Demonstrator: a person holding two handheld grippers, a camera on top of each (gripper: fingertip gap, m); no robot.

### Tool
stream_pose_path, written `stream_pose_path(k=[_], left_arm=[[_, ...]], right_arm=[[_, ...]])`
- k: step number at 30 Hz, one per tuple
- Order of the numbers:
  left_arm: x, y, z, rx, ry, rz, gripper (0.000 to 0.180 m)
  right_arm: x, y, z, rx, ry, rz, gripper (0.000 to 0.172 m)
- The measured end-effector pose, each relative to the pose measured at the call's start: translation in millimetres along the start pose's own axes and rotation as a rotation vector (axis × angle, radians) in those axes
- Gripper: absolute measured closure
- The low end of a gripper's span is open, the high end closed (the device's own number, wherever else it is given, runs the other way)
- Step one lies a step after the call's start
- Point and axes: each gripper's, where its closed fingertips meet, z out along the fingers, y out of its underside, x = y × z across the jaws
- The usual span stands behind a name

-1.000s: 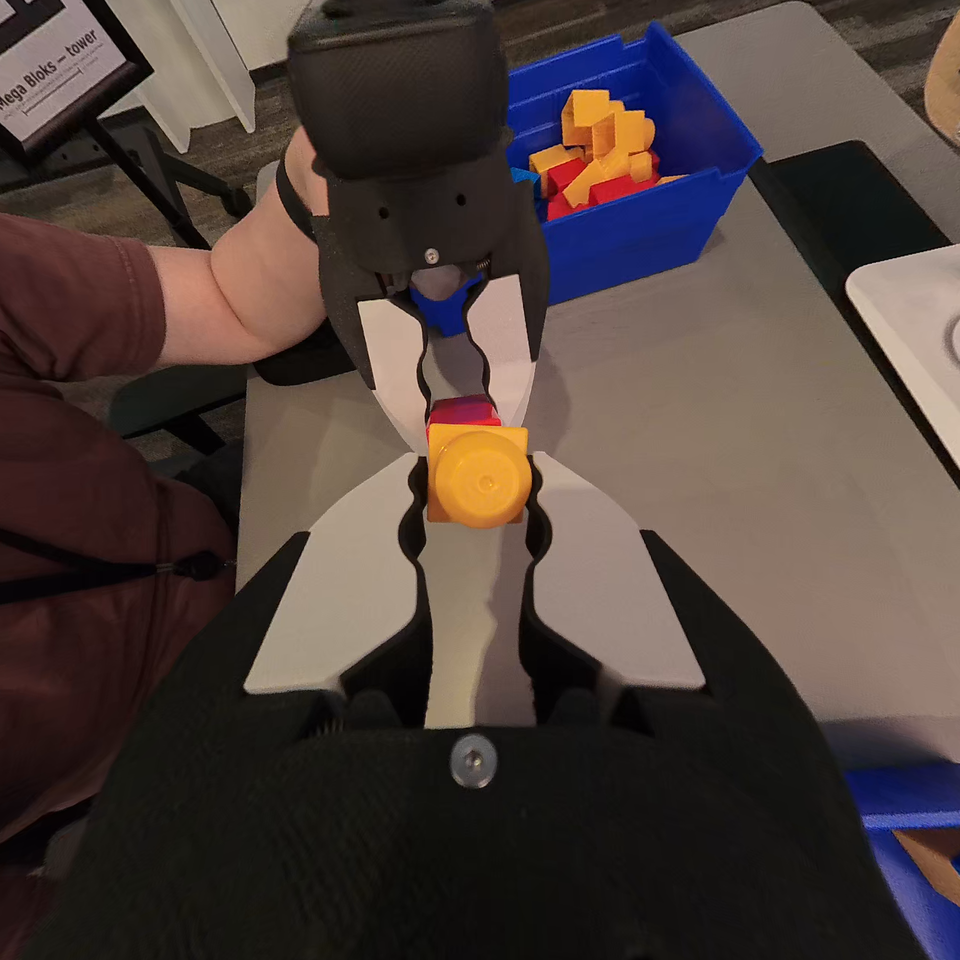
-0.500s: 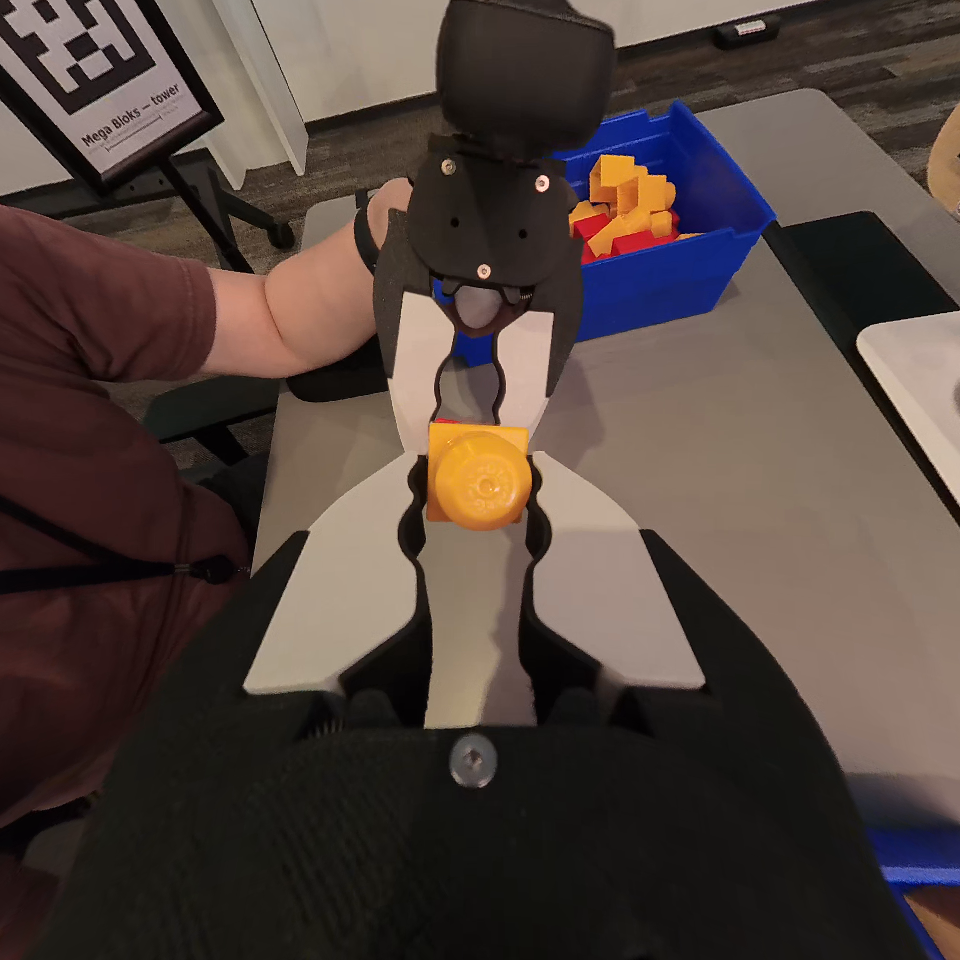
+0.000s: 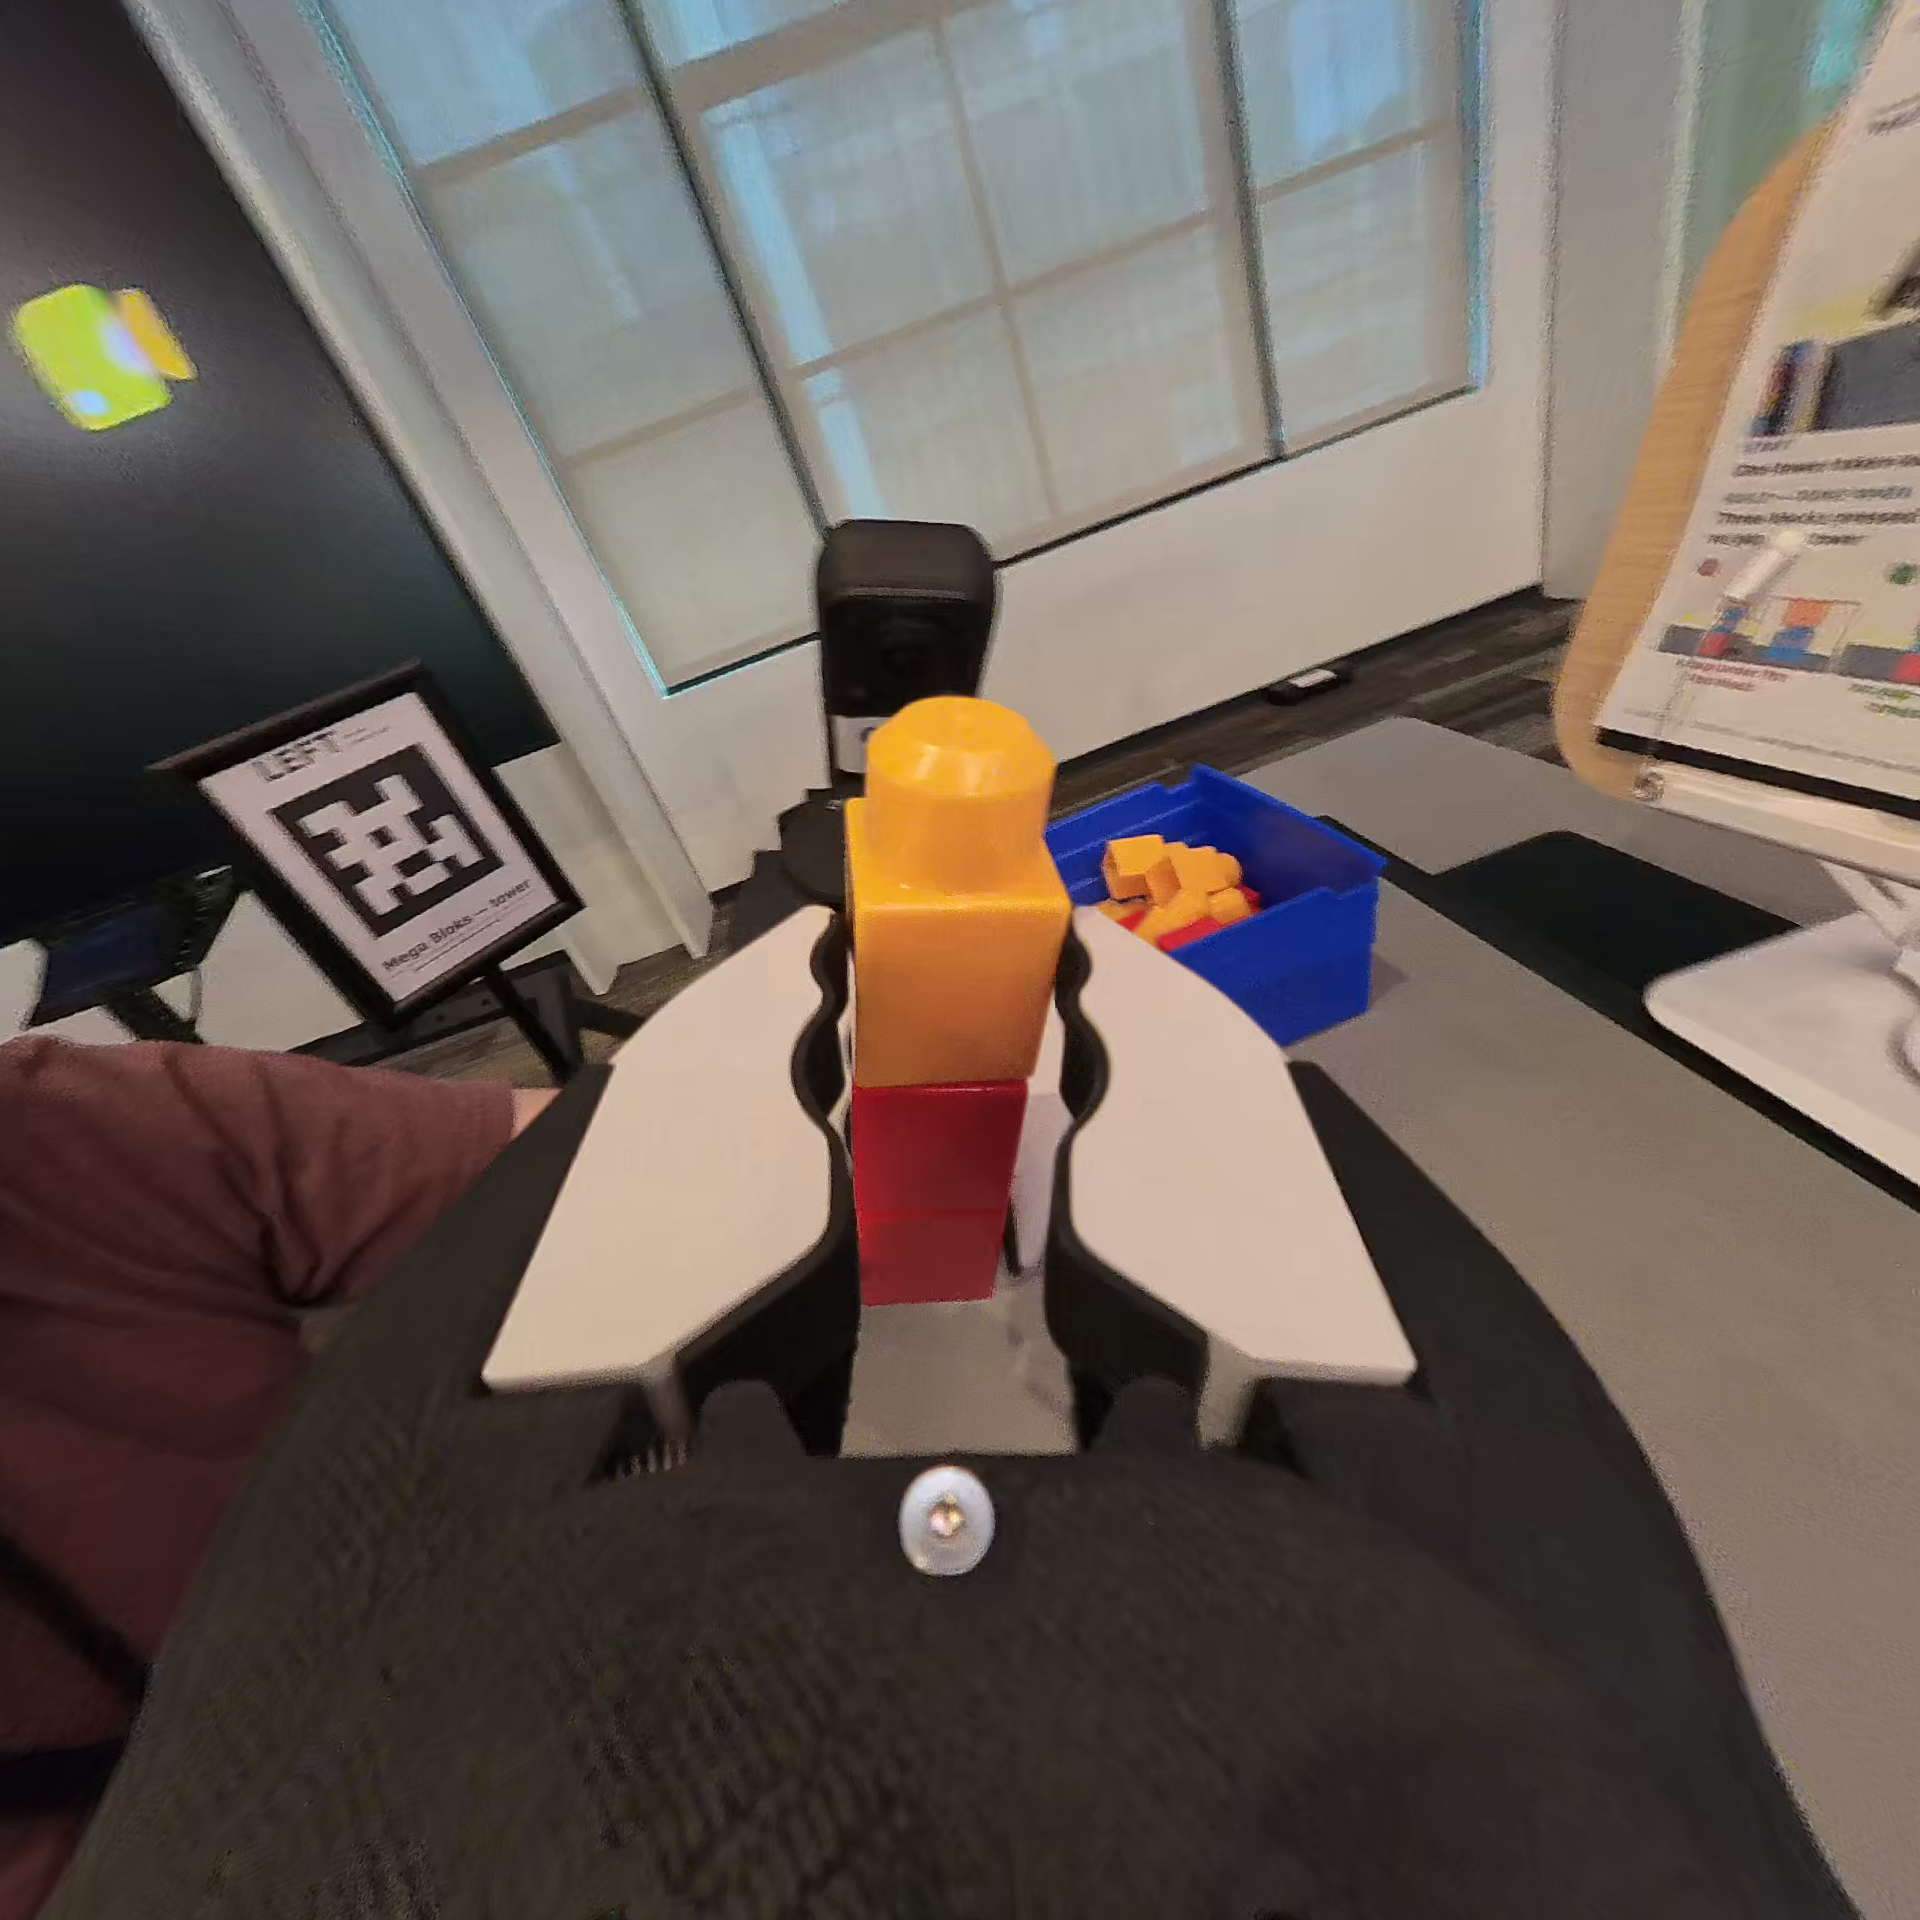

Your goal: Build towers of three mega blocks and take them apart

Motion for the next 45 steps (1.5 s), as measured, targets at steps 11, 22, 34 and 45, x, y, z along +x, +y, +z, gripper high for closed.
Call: stream_pose_path(k=[11, 22, 34, 45], left_arm=[[9.2, 2.1, 9.8, -0.035, 0.015, 0.017, 0.146], [-1.2, 13.7, 3.0, -0.118, -0.076, 0.035, 0.146], [2.1, 18.4, -1.1, -0.149, -0.063, 0.043, 0.146], [5.3, -10.9, -27.0, 0.042, -0.046, 0.034, 0.145]], right_arm=[[-9.7, 7.4, -3.3, -0.084, -0.032, -0.068, 0.134], [-5.8, 17.2, 2.0, -0.124, -0.011, -0.072, 0.134], [-10.0, 20.1, 5.4, -0.118, -0.062, -0.057, 0.134], [-5.8, 7.4, -0.6, -0.069, -0.017, -0.112, 0.112]])
